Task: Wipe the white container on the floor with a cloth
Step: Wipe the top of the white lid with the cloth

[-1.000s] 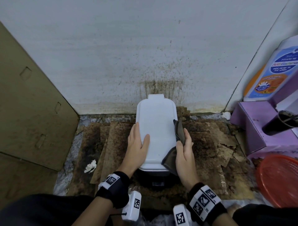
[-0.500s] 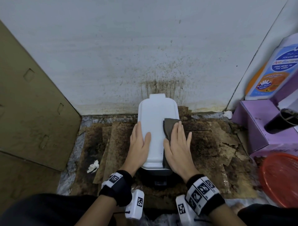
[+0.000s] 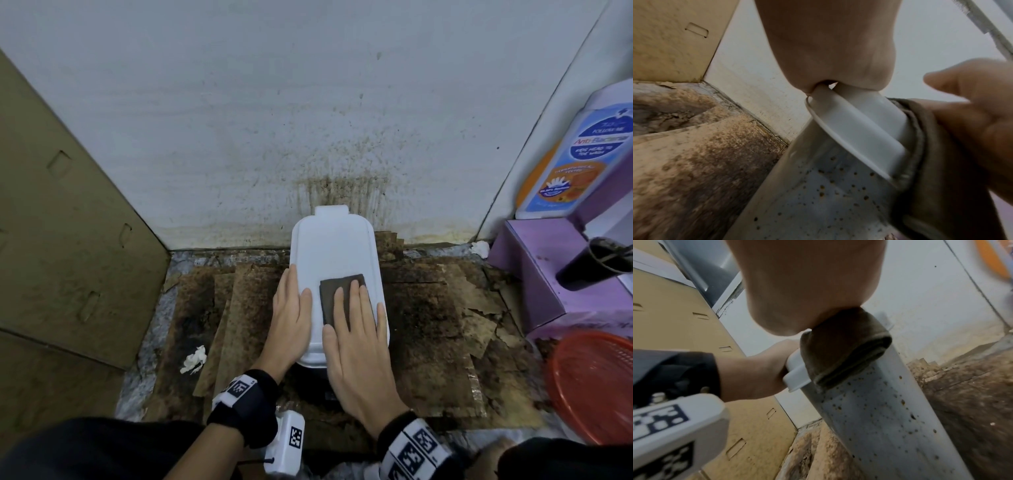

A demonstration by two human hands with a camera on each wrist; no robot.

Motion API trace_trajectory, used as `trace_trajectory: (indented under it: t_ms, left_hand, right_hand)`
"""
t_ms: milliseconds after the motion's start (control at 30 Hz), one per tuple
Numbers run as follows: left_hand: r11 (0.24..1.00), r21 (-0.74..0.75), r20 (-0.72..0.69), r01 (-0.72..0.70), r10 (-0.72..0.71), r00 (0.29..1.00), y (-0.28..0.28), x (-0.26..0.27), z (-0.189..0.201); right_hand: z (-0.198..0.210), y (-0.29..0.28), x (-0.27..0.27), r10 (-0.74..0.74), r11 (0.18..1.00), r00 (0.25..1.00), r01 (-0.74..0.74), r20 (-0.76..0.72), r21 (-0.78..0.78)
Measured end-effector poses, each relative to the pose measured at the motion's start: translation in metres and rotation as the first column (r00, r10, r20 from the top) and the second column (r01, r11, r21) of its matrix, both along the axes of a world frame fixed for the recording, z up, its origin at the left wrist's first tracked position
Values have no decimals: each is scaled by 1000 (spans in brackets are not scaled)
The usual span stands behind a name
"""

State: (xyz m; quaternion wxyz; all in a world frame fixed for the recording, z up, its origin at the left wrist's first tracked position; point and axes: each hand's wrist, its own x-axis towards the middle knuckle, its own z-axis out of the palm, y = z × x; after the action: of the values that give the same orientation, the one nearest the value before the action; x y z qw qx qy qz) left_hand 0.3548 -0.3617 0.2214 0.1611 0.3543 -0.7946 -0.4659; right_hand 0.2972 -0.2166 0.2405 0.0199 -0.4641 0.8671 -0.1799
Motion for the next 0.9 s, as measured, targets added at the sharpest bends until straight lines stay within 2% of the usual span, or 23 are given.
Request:
trace_trajectory:
  t_ms: [367, 533, 700, 800, 900]
  left_hand:
    - [999, 42, -8, -1, 1, 1000, 1, 0, 3]
    - [999, 49, -2, 1, -1, 1000, 2, 1, 5]
    - [999, 49, 6, 13, -13, 1000, 1, 2, 6]
    - [999, 38, 4, 11, -11, 1000, 1, 2, 6]
    - [1000, 23, 2, 11, -11, 1000, 0, 1, 4]
  right_hand:
    - [6, -35, -55, 33, 998, 999, -32, -34, 51]
    - [10, -44, -92, 82, 991, 992, -91, 94, 100]
    - [17, -46, -136, 243, 954, 927, -281, 286, 101]
    - [16, -44, -148, 290, 937, 902, -335, 319, 97]
    - [12, -45, -146, 283, 943, 903, -323, 324, 77]
